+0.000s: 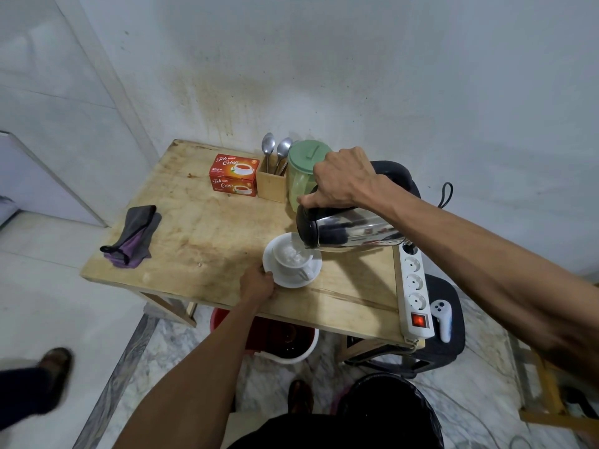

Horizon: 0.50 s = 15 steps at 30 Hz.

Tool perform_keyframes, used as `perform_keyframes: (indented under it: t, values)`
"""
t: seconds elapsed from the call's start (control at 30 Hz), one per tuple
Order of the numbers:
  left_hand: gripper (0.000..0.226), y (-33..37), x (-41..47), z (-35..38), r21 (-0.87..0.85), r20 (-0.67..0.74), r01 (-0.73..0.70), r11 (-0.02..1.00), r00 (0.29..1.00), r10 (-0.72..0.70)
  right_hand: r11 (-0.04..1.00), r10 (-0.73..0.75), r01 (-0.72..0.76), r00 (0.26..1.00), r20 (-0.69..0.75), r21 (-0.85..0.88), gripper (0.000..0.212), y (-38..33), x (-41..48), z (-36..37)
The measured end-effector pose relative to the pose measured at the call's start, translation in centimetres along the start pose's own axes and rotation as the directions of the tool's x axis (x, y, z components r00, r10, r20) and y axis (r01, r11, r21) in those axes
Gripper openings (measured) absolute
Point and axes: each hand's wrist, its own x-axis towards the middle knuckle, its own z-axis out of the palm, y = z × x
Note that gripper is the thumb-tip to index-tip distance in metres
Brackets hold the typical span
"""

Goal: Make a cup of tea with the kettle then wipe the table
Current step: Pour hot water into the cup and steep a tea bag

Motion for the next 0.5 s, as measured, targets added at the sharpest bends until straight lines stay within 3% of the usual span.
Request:
perform_keyframes:
  t: [0.23, 0.5]
  values:
    - [0.021, 0.5, -0.5, -0.1, -0.034, 0.001, -0.006, 0.999, 1.0, 0.006, 1.0, 0.017, -0.016, 1.0, -0.022, 0.021, 0.063, 0.4, -0.1, 0.3]
    - [0.037, -0.2, 0.1, 0.0, -0.044, 0.014, -0.038, 0.998, 0.999, 0.039, 0.975, 0.151, -0.142, 0.988, -0.041, 0.168, 0.071, 2.8, -0.7, 1.4]
